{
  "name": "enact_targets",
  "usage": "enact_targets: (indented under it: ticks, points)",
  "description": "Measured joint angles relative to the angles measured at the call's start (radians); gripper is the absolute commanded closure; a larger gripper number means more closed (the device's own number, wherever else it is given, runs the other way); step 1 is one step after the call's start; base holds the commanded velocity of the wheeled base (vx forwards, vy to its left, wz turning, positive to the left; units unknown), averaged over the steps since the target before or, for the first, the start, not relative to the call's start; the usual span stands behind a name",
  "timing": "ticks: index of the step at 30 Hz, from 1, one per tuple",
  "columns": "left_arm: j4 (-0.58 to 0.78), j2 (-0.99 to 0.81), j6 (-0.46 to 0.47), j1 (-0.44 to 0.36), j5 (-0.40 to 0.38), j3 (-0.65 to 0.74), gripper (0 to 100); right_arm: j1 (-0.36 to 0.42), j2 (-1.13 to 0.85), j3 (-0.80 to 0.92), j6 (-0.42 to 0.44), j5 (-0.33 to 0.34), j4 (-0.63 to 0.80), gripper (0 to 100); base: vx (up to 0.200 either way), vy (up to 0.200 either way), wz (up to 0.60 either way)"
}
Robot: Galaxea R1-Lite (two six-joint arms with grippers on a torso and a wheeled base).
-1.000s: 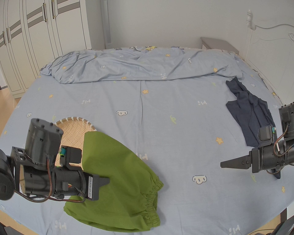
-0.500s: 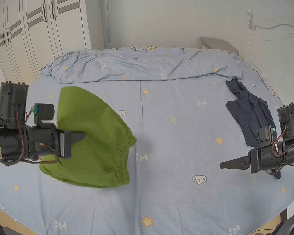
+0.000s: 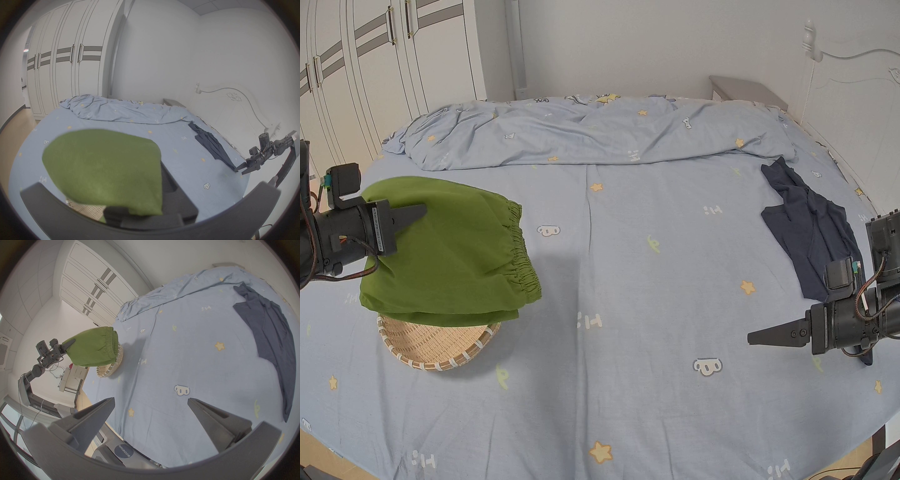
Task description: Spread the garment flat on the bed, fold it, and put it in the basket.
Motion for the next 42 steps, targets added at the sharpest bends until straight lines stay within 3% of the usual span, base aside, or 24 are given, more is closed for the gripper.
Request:
enact_targets:
  ticks: [22,31,42]
  points:
    - [-0.006,0.264,-0.039,0.3,-0.039,0.084,100,0.006,-0.006,0.0,0.0,0.001,0.001,0,0.0,0.0,0.0]
    - [-0.007,0.439,-0.037,0.348,-0.036,0.097,100,0.008,-0.016,0.0,0.0,0.001,0.002,0,0.0,0.0,0.0]
    - [-0.006,0.574,-0.087,0.354,-0.015,0.019,100,0.007,-0.028,0.0,0.0,0.001,0.002,0,0.0,0.0,0.0]
